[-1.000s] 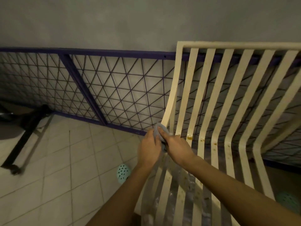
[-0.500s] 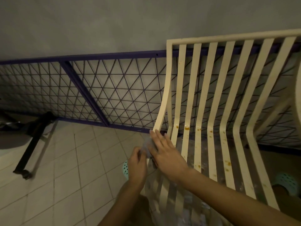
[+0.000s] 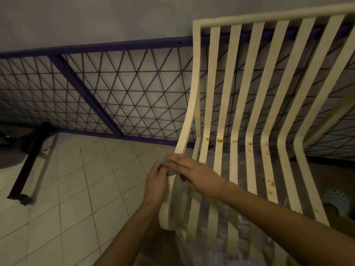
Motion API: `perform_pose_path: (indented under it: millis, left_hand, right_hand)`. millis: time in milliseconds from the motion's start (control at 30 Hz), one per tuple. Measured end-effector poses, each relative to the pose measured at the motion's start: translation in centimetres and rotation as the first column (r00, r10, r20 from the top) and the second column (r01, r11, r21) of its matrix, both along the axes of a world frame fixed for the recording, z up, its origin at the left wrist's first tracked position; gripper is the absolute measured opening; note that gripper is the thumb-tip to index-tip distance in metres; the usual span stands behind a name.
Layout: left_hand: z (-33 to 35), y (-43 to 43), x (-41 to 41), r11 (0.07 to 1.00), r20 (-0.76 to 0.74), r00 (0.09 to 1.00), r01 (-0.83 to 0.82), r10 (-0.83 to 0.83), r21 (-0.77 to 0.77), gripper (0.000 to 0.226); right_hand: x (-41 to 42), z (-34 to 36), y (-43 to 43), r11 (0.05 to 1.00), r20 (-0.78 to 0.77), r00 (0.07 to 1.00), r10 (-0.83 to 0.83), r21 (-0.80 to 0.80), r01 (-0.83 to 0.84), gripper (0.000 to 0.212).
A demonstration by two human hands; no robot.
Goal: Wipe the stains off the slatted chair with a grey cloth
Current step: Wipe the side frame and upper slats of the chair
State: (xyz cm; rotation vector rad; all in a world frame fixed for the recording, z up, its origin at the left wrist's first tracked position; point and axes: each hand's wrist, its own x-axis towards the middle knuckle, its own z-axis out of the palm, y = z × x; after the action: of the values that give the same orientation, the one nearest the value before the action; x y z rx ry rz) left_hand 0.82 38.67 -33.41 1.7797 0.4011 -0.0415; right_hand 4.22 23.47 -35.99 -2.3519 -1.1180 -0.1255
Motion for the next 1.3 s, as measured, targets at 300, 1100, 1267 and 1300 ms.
perform_pose_path:
  millis: [300, 1100, 1267, 1300]
  left_hand:
    - [-0.2, -3.5, 7.1, 0.978, -0.03, 0.99, 0.138, -0.135, 0.155, 0.029]
    - [-2.3, -7.6, 21.9, 0.993, 0.13, 0.985, 0.116, -0.116, 0.011, 0.022]
    - [-2.2, -7.3, 22.8, 0.991, 0.23, 0.969, 0.067, -0.093, 0.118, 0.021]
    - [-2.1, -7.0, 22.9, 0.991, 0.235, 0.968, 0.06, -0.088, 0.123, 0.022]
  right_hand:
    - [7.0, -1.2, -2.9, 0.996, -0.022, 0.996, -0.087, 0.009, 0.087, 0.067]
    - [29.1, 7.3, -9.5, 0.854, 0.389, 0.89, 0.24, -0.521, -0.002, 0.072]
    - [33.4, 11.7, -9.5, 0.828, 0.504, 0.827, 0.249, -0.554, 0.088, 0.071]
    - [33.8, 12.4, -9.3, 0.82, 0.514, 0.82, 0.251, -0.564, 0.102, 0.072]
